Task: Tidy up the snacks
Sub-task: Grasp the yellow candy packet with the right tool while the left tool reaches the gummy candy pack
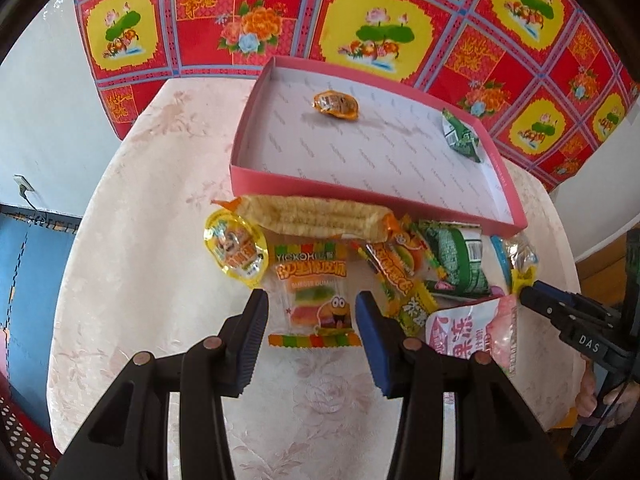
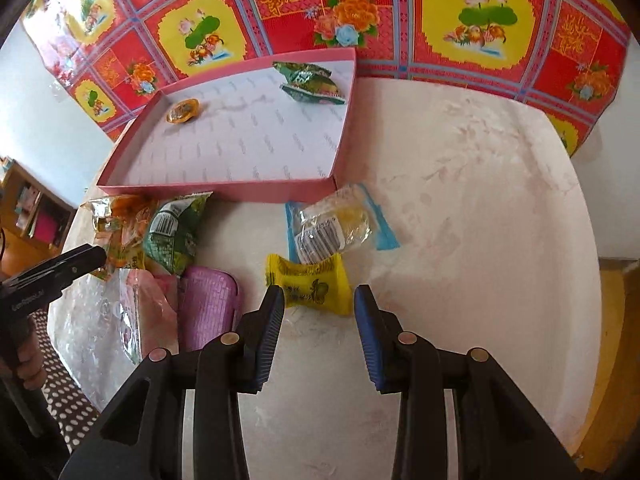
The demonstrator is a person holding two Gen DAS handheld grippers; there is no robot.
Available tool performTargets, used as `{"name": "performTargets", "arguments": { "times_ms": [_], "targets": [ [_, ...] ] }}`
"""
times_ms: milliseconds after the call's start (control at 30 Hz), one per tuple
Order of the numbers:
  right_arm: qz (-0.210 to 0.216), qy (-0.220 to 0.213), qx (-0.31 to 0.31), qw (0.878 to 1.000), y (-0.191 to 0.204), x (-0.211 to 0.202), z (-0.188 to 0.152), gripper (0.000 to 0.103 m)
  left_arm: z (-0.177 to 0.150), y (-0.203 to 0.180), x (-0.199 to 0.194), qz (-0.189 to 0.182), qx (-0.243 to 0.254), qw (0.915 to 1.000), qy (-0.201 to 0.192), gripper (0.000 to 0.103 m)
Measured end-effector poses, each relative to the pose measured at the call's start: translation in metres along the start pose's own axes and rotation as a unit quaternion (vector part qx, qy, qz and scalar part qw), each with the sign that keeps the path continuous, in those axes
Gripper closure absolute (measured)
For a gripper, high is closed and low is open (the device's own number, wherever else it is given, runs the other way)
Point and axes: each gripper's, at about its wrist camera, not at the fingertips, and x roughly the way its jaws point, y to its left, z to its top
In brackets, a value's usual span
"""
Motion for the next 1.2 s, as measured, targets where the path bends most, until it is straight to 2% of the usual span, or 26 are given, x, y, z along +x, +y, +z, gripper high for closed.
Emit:
{"name": "performTargets", "arguments": {
  "times_ms": [233, 533, 800, 933, 1200],
  "targets": [
    [-0.005, -0.009, -0.001, 1.000, 0.002, 0.005, -0.001, 0.063, 0.001, 0.001, 0.008, 0.006, 0.000, 1.0000, 0.008, 0.055],
    [-0.024, -0.032, -0.013, 0.999, 0.010, 0.007, -0.003, 0.059, 0.001, -0.002, 0.010, 0.008, 0.021, 0.9997, -0.006, 0.052],
    [-0.011, -0.042, 0.008, 0.999, 0.005, 0.004, -0.006, 0.059, -0.003, -0.008, 0.010, 0.024, 0.044, 0.9985, -0.022, 0.052],
    [-0.003, -0.049, 0.015, 0.999, 0.002, 0.003, -0.008, 0.066, -0.004, -0.009, 0.008, 0.033, 0.054, 0.9974, -0.034, 0.056],
    [0.007, -0.065, 0.012, 0.998, 0.003, -0.005, -0.016, 0.076, -0.006, -0.002, 0.001, 0.018, 0.048, 0.9976, -0.047, 0.059]
  ]
}}
